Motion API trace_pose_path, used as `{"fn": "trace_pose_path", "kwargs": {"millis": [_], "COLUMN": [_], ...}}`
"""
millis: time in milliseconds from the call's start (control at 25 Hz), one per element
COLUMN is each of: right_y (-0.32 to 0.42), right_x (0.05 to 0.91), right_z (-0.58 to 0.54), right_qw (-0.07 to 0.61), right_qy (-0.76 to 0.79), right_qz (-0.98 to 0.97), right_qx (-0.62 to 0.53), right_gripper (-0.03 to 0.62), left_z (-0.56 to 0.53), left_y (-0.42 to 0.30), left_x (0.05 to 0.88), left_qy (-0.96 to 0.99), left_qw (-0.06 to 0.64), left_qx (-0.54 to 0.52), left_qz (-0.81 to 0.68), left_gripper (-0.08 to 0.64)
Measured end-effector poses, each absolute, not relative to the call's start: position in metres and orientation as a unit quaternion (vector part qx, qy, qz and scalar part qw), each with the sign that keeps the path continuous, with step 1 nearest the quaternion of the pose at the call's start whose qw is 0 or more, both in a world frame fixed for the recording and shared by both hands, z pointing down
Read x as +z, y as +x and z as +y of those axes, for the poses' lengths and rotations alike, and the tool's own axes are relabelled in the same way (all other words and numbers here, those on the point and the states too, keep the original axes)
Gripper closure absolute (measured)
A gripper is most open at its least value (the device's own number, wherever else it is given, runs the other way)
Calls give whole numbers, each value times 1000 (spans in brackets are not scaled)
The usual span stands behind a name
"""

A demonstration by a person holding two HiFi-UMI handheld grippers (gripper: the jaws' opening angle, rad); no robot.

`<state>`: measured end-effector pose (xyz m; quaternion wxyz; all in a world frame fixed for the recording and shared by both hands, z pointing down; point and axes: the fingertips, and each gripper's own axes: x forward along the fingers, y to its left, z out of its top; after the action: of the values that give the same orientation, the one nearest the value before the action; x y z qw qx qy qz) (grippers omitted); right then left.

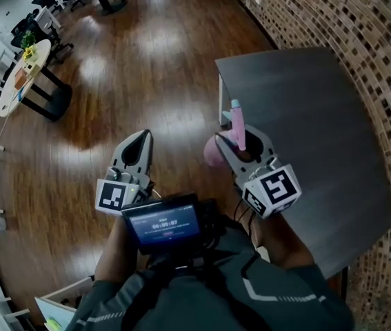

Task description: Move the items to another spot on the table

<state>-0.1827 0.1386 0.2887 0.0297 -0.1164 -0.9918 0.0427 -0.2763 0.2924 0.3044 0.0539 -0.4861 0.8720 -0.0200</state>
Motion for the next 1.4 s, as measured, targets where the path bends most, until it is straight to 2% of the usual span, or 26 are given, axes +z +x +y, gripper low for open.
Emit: {"fn": "trace_pose_path", "kwargs": {"millis": [160,560,800,880,1120,1400], "right_y": [-219,-300,-340,-350,-379,-408], "right_x": [284,277,267,268,266,273], "right_z": [122,48,16,2,-40,-80], "right_qw": [23,22,23,27,30,35], "right_qy": [-103,-26,42,65,144,220], "right_qz": [-994,-999,-999,-997,-989,-975], "right_qx": [38,22,15,9,14,19], "right_gripper": [423,423,423,423,423,423], "left_z": [260,175,119,102,56,10], "left_y": [-307,-393,-425,-436,-478,-524], "left_x": [275,271,240,215,156,170], "left_qy": [-495,-571,-734,-779,-810,-829], "left_qw": [59,73,77,97,228,248], "left_qx": [-29,2,0,-26,-96,-97], "left_qz": [866,818,674,619,532,492], "left_gripper": [563,563,563,563,563,563]}}
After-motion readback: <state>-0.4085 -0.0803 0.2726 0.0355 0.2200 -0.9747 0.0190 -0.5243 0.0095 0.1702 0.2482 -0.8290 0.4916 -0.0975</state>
